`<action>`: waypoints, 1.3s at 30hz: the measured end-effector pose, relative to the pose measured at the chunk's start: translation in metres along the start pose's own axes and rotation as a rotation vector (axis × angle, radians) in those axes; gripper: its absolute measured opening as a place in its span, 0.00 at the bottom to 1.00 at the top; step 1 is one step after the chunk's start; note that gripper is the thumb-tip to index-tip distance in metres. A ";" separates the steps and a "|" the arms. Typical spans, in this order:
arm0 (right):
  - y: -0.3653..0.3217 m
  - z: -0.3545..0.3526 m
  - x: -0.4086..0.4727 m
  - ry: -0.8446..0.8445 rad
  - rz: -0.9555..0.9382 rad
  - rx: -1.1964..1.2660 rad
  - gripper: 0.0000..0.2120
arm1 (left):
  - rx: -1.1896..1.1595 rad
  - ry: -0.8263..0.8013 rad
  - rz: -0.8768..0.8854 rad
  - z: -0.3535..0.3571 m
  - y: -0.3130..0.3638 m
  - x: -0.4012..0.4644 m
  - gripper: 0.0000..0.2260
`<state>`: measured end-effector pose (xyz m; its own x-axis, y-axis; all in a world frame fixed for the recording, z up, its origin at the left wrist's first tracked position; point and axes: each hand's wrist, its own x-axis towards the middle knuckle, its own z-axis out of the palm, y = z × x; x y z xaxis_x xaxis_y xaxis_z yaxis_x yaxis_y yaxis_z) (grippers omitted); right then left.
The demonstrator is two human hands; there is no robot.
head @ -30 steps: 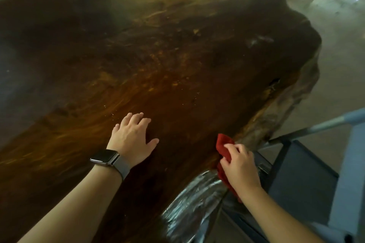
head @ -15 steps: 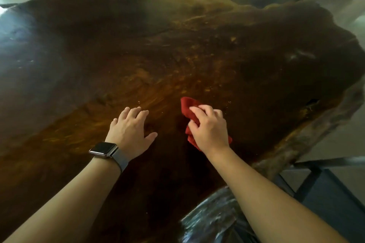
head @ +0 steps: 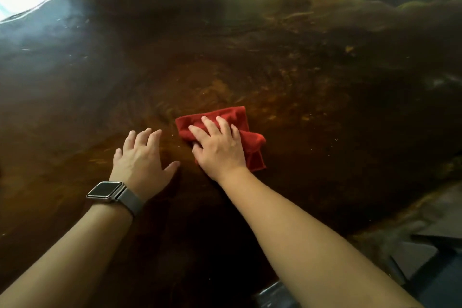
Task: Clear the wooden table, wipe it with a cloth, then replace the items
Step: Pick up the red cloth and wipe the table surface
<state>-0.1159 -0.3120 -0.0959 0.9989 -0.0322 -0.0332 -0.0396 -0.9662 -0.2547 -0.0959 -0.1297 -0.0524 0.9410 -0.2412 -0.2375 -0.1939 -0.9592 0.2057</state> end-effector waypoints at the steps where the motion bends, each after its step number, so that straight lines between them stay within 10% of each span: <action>1: 0.008 -0.003 0.000 0.013 0.053 -0.012 0.23 | -0.003 -0.006 0.009 0.002 0.003 0.002 0.39; 13: 0.186 -0.062 -0.085 0.028 0.688 -0.176 0.19 | -0.019 -0.077 0.209 0.017 0.100 0.003 0.37; 22: 0.193 -0.072 -0.243 -0.005 0.875 -0.144 0.20 | -0.003 -0.252 0.465 0.034 0.178 -0.036 0.33; 29: 0.165 -0.083 -0.288 0.083 0.825 0.139 0.19 | -0.034 -0.215 0.494 0.028 0.149 -0.070 0.31; 39: 0.050 -0.057 -0.132 0.068 0.433 0.126 0.21 | -0.083 -0.034 0.057 -0.007 -0.055 -0.121 0.34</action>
<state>-0.2486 -0.3706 -0.0493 0.8891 -0.4468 -0.0998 -0.4519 -0.8216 -0.3475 -0.1967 -0.0466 -0.0286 0.9188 -0.3011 -0.2553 -0.2217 -0.9286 0.2976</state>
